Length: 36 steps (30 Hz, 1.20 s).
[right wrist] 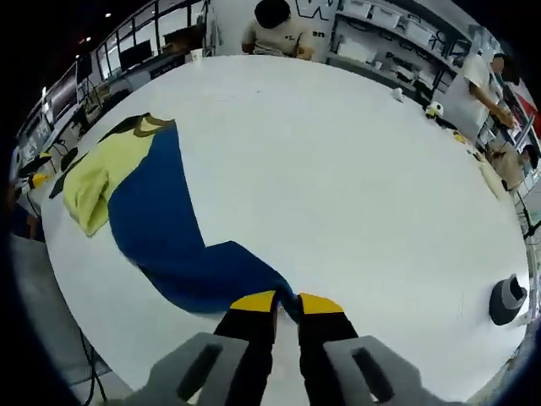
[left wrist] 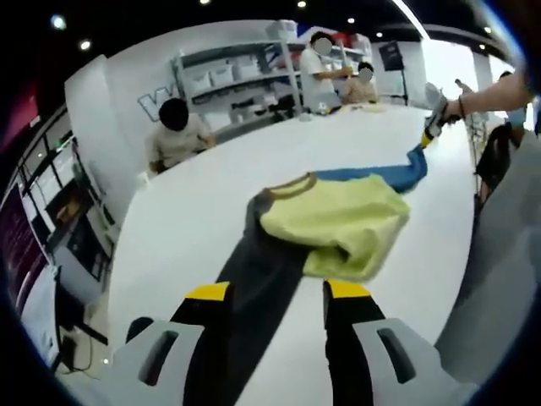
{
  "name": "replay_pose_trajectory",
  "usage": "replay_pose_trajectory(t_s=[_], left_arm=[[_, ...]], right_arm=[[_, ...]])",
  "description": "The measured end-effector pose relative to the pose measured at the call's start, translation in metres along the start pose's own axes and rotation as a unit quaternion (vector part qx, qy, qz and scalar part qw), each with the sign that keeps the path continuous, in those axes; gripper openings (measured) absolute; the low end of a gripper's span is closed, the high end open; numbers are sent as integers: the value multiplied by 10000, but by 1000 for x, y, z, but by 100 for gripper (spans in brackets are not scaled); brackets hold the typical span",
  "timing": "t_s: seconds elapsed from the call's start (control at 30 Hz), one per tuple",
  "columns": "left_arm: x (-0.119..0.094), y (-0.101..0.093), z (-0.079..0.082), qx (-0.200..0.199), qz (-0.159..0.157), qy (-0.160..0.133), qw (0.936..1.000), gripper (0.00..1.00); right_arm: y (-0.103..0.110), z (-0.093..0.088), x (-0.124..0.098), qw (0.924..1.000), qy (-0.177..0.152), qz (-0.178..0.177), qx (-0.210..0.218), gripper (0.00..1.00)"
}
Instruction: Fold the garment on the visible template until the final outline fits inside the template.
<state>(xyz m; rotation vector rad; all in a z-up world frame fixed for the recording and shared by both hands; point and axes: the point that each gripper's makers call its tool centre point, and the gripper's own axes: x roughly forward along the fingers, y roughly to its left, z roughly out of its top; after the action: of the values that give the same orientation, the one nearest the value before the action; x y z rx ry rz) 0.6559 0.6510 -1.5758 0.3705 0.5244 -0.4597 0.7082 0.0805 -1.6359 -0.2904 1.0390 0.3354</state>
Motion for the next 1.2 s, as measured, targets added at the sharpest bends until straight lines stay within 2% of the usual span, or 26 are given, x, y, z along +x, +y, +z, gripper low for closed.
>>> replay_pose_trajectory(t_s=[0.03, 0.07, 0.13, 0.2, 0.23, 0.3, 0.37, 0.4, 0.5, 0.6, 0.63, 0.67, 0.73, 0.77, 0.87, 0.9, 0.93, 1.0, 1.03, 1.2], left_arm=[[0, -4, 0, -24, -42, -21, 10000, 45], [1, -9, 1, 5, -129, -67, 9999, 46], [6, -12, 2, 40, -197, -187, 9996, 51], [6, -13, 5, 61, -206, -247, 9995, 56], [7, -14, 7, 95, -232, -288, 9993, 57], [10, -18, 9, 118, -288, -325, 9990, 61], [14, -21, 7, 166, -359, -311, 9987, 64], [15, -22, 6, 185, -392, -305, 9986, 63], [20, -31, 6, 260, -521, -309, 9978, 63], [26, -43, 4, 354, -647, -277, 9969, 63], [28, -46, 4, 385, -663, -266, 9967, 63], [30, -49, 4, 446, -695, -283, 9962, 62], [33, -55, 5, 511, -769, -340, 9951, 62], [37, -59, 3, 592, -859, -330, 9940, 61], [42, -62, 3, 674, -924, -368, 9928, 62], [44, -63, 2, 643, -962, -371, 9926, 62], [48, -64, -1, 604, -1010, -349, 9924, 61], [51, -70, -2, 681, -1132, -331, 9907, 60], [53, -72, -4, 750, -1175, -307, 9898, 60], [69, -82, -12, 846, -1418, -189, 9861, 57]], right_arm=[[-14, -9, 11, 9995, -27, -207, 235, 18], [-12, -12, 12, 9978, -235, -216, 580, 23], [-3, 0, 4, 9964, -583, -169, 589, 35], [1, 15, -2, 9949, -919, -82, 400, 43], [10, 22, -8, 9937, -1079, 44, 305, 46], [21, 31, -17, 9926, -1212, 21, -45, 51], [34, 33, -26, 9924, -1197, -9, -272, 59], [43, 35, -29, 9920, -1226, 33, -297, 59], [89, 43, -34, 9849, -1535, 604, -521, 54], [116, 45, -26, 9789, -1548, 821, -1053, 54], [141, 44, -28, 9754, -1543, 941, -1261, 53], [162, 48, -27, 9700, -1695, 1113, -1344, 52], [192, 53, -23, 9616, -1857, 1419, -1437, 51], [208, 52, -20, 9566, -1835, 1566, -1636, 51], [226, 53, -8, 9519, -1809, 1694, -1798, 50], [234, 55, -3, 9518, -1837, 1748, -1723, 49], [244, 55, -1, 9467, -1864, 1917, -1797, 49], [255, 55, 5, 9445, -1830, 1982, -1876, 50], [264, 53, 10, 9382, -1771, 2094, -2114, 50], [285, 50, 30, 9325, -1603, 2195, -2377, 47]])
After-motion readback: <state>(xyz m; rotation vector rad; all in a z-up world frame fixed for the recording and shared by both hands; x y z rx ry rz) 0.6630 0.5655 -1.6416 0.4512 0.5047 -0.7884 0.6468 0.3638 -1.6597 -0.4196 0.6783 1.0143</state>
